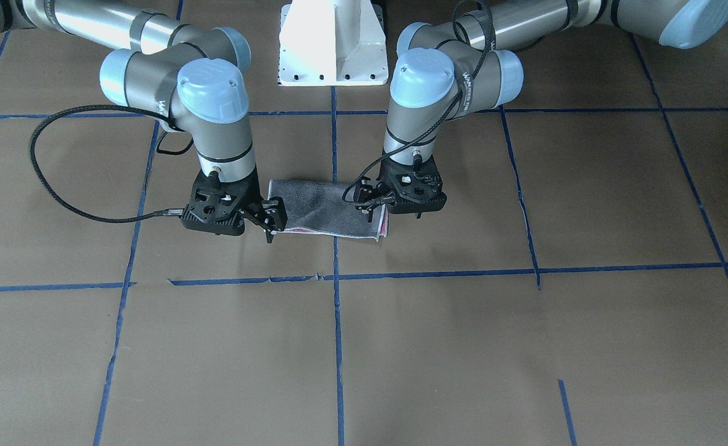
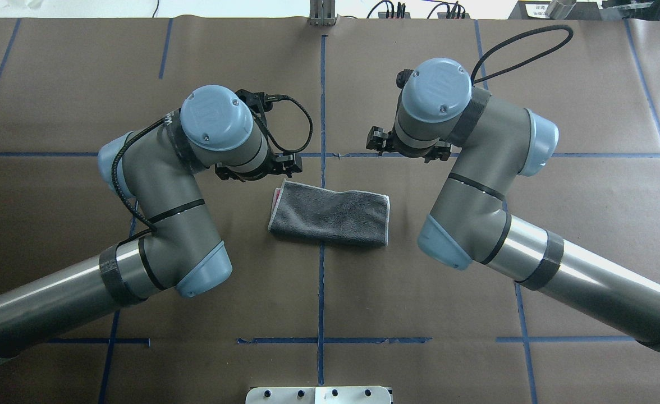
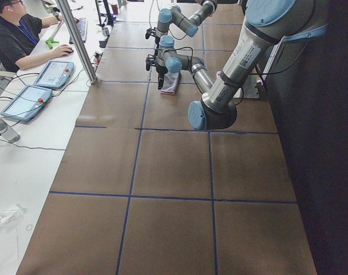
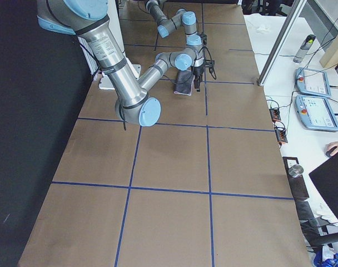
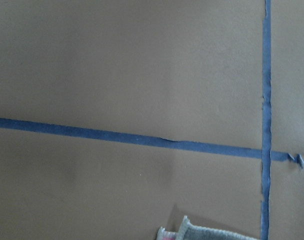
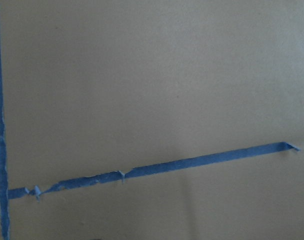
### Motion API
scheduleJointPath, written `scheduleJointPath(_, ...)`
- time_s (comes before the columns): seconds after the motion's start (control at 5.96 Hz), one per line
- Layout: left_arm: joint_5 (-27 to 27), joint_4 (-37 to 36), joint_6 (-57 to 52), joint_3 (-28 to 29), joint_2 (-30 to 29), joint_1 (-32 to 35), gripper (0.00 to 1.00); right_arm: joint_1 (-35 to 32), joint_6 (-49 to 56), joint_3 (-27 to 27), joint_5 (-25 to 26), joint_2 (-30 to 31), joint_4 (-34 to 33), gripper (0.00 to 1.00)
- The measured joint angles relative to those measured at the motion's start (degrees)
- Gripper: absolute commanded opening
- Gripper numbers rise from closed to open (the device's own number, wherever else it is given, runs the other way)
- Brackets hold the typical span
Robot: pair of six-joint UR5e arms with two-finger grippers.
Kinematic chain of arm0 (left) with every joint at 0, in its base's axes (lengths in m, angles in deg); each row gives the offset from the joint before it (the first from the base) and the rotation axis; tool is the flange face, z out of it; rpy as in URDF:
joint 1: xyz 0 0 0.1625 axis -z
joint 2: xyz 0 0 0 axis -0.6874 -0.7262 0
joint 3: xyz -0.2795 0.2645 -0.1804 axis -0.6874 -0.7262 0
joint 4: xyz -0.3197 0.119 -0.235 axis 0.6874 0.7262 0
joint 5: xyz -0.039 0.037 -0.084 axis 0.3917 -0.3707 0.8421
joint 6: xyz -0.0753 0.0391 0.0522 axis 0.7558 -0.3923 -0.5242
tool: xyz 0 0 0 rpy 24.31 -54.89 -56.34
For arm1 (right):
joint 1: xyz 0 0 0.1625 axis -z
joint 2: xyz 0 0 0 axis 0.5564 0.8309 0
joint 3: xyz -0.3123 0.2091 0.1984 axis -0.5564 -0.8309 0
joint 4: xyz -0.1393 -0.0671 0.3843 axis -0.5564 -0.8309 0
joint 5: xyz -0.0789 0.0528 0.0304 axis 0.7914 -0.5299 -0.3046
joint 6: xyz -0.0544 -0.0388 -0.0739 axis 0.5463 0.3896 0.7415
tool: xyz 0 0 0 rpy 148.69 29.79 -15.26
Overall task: Fold towel twice with both arms
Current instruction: 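Grasp the folded strip's end nearest the left gripper while the right arm withdraws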
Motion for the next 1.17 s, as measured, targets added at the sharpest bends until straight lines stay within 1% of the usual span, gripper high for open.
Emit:
scheduleJointPath(0.17, 0.3, 1.9, -0.6, -2.8, 2.9, -1.6, 0.84, -2.8, 5.0, 3.2, -3.6, 3.0, -0.1, 1.0)
scheduleJointPath(0.34, 0.3, 3.3, 0.8, -3.7, 4.3, -3.3, 0.67, -5.0, 9.2, 5.5, -6.4, 5.5, -0.1, 1.0)
scheduleJointPath(0.5, 0.2, 4.5, 5.1, -3.7, 4.9, -4.8, 0.63, -6.3, 11.9, 6.8, -7.9, 7.1, -0.1, 1.0)
scheduleJointPath(0.84, -1.2, 6.5, 12.0, -2.7, 5.3, -6.3, 0.63, -6.8, 12.9, 7.8, -7.9, 8.1, 0.0, 1.0)
scheduleJointPath(1.17, -2.7, 8.6, 13.4, -0.5, 5.2, -6.5, 0.63, -6.7, 12.7, 8.0, -7.8, 8.2, 0.0, 1.0)
